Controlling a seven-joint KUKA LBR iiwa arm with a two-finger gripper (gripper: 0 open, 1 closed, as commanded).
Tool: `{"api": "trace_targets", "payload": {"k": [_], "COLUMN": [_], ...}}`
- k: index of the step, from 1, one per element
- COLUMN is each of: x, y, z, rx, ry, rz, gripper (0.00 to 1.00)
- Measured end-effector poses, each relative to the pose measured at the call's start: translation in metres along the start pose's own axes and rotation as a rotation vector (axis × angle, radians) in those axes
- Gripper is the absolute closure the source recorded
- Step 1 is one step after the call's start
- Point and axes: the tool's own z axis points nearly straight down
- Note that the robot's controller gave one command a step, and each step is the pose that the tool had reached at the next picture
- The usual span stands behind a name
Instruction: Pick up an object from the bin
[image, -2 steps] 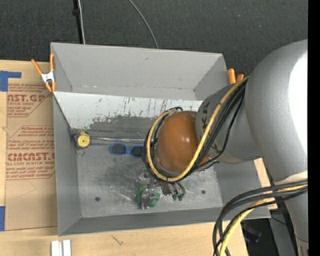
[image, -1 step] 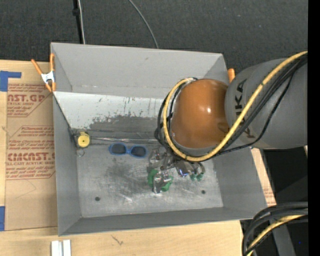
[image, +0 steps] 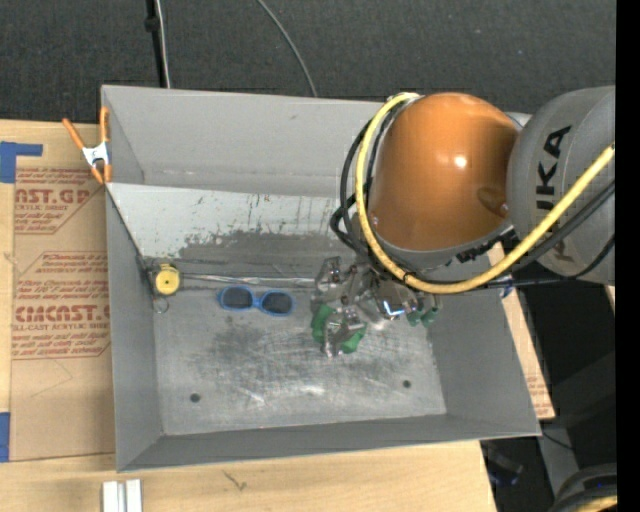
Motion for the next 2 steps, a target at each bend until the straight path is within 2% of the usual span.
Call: {"api": "trace_targets", "payload": {"k": [1,2], "x": [0.001,-0.099], "y": [0.0,0.02], "z": [0.005,0.081], "rx": [-0.001,-0.002], "ry": [0.008,0.009], "rz": [0.0,0.051], "gripper": [0.0,0.0]}}
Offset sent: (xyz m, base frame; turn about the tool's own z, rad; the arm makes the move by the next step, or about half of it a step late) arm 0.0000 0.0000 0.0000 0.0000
